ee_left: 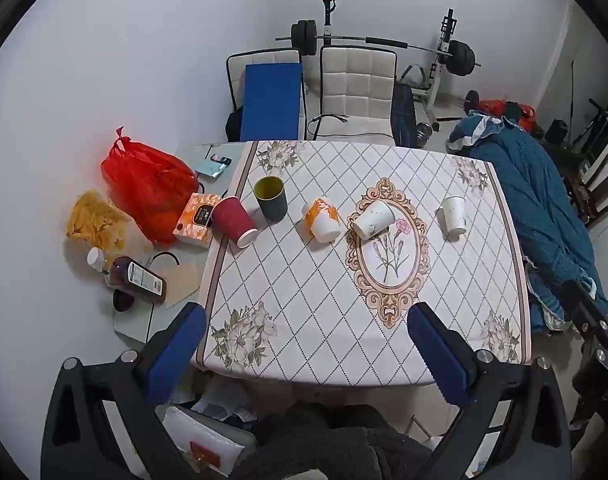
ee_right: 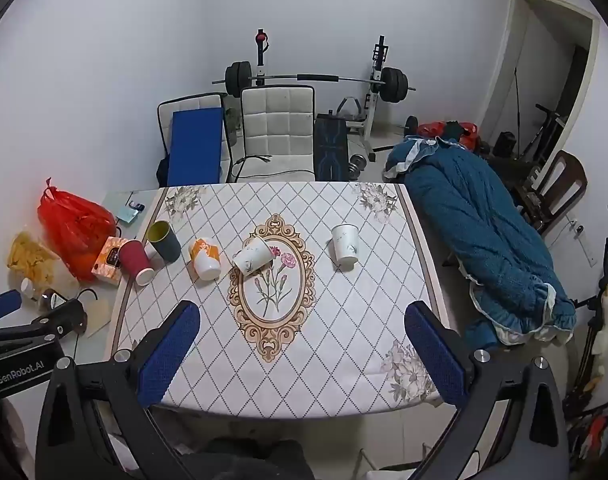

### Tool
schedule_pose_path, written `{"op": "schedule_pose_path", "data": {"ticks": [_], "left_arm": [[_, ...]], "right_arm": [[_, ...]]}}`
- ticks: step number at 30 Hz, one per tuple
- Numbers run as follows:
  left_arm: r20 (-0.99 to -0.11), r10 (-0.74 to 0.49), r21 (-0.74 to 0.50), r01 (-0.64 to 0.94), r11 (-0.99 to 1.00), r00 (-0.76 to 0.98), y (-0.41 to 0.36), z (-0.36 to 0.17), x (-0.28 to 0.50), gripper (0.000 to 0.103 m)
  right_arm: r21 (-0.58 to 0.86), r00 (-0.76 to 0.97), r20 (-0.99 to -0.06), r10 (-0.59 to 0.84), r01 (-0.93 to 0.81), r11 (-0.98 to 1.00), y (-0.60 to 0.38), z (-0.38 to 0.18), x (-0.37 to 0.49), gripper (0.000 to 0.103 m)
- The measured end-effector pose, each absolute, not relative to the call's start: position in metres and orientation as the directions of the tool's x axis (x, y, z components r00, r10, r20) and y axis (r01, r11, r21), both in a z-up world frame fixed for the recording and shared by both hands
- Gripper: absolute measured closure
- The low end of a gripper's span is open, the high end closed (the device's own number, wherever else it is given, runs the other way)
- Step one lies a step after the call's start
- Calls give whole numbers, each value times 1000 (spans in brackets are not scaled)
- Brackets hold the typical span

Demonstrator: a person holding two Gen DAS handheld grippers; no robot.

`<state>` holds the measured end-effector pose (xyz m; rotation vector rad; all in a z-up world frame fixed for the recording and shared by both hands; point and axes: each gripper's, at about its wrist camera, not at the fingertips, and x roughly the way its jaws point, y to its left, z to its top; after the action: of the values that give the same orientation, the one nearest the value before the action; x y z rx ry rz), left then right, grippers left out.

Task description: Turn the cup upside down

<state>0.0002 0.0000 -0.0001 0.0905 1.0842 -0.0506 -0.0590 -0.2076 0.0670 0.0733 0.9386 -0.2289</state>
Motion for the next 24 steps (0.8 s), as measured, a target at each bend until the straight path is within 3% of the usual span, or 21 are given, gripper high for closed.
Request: {"op": "schedule_pose_path", "data": {"ticks": [24], "left_arm": [[-874,3,62,105,993,485,-12,6,0,0]], "right_arm": [[-24,569,-807,-156,233,972,-206,74,-61,0]]}}
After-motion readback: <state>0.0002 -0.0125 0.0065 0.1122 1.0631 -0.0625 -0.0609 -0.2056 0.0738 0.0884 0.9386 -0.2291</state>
